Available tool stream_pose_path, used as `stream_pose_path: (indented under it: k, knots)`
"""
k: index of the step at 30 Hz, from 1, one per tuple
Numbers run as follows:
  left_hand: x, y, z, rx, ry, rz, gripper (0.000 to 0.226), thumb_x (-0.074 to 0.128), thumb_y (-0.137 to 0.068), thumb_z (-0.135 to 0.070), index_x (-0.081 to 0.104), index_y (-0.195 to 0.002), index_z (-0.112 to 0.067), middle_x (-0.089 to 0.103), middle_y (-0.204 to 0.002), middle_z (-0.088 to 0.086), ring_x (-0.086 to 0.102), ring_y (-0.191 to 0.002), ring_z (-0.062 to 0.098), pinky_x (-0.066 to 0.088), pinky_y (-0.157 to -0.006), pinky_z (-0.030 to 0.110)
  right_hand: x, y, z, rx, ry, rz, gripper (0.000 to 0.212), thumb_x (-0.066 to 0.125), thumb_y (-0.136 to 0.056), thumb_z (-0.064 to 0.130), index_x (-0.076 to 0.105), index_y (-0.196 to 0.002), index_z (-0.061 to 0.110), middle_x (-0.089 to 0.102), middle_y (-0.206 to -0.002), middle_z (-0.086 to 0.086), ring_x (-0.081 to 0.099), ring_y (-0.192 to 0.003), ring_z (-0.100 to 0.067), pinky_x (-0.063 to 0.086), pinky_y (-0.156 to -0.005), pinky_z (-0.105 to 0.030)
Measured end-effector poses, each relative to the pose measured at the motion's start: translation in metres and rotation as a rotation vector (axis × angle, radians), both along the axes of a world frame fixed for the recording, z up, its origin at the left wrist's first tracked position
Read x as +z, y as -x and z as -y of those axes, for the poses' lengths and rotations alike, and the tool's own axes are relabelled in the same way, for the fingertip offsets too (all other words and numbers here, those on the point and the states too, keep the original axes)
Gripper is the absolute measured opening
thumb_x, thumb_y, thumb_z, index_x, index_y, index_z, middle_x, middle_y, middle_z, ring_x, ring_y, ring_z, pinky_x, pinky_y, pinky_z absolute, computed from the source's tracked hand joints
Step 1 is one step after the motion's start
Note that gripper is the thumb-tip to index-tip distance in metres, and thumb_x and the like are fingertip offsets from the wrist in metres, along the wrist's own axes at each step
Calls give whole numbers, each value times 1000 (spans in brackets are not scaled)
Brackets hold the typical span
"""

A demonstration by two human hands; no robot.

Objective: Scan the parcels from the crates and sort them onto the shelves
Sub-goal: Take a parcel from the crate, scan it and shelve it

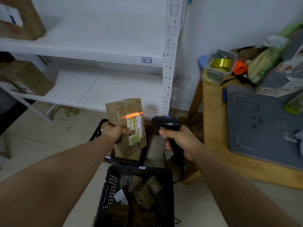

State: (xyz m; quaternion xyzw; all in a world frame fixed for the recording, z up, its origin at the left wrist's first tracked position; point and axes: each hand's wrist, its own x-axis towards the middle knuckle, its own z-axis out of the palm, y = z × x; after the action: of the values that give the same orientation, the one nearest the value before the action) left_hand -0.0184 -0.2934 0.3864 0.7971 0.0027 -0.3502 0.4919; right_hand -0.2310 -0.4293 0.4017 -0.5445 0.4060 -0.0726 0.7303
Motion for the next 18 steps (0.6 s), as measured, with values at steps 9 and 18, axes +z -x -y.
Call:
stream_pose_path:
  k: [9, 18]
  knots:
    - [10, 2, -6, 28, 58, 18, 44, 80, -75, 9, 46, -85, -17, 60, -89, 2, 60, -87, 26, 53, -89, 43, 13, -13, -11, 49, -7, -35, 20, 79, -86, 22, 74, -96, 6, 69, -79, -9, 66, -68, -20, 57, -71, -33]
    - [11, 2, -5, 14, 56, -20, 59, 83, -72, 7, 47, -115, -10, 64, -98, 4, 62, -87, 25, 52, -84, 43, 22, -13, -15, 83, 22, -34, 7, 74, -91, 18, 73, -90, 12, 69, -72, -2, 65, -62, -15, 60, -76, -35]
